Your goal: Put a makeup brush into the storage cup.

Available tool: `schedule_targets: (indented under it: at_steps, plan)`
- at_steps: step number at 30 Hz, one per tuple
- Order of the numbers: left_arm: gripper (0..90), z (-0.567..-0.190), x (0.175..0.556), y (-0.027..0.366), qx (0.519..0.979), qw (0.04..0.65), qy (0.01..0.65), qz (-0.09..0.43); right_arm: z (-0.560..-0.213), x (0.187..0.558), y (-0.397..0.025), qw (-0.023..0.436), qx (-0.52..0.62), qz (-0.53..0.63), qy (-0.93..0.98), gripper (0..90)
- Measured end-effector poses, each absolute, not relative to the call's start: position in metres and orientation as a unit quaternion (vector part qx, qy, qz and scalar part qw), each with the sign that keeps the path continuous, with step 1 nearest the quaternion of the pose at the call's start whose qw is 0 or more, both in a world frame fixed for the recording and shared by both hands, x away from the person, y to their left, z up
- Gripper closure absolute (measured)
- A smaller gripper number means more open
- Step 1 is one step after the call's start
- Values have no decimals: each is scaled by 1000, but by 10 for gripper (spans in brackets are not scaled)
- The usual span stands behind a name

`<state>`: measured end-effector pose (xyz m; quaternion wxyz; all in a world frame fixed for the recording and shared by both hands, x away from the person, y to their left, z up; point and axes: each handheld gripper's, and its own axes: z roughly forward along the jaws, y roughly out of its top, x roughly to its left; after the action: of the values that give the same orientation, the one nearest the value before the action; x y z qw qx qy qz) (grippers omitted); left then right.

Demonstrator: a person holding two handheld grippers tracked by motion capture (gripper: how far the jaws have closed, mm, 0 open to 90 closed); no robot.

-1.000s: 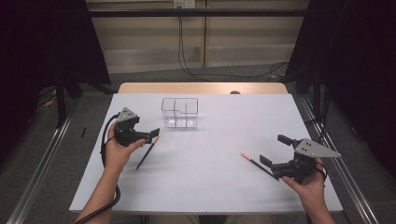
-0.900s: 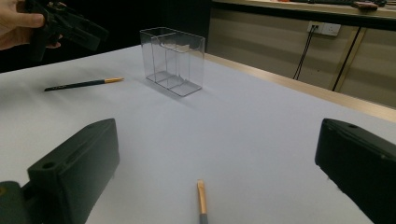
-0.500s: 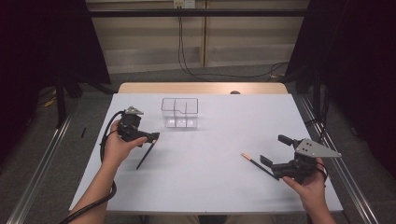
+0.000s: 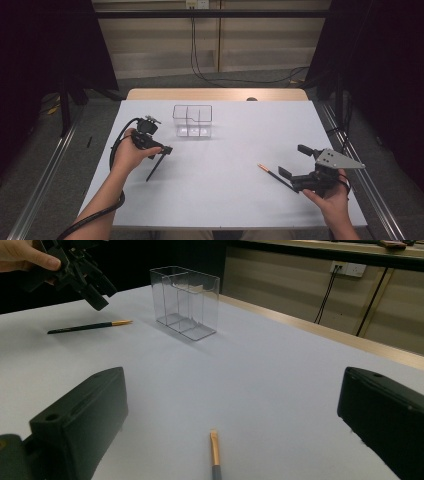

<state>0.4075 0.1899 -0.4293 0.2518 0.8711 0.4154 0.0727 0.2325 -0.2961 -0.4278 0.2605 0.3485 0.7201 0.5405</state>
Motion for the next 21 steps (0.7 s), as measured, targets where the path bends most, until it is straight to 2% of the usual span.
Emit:
schedule_targets:
  at_steps: [21]
  plan:
    - [94,-424,422,177,885,185,425,34,-429,233,-295,260,348,538,722,0]
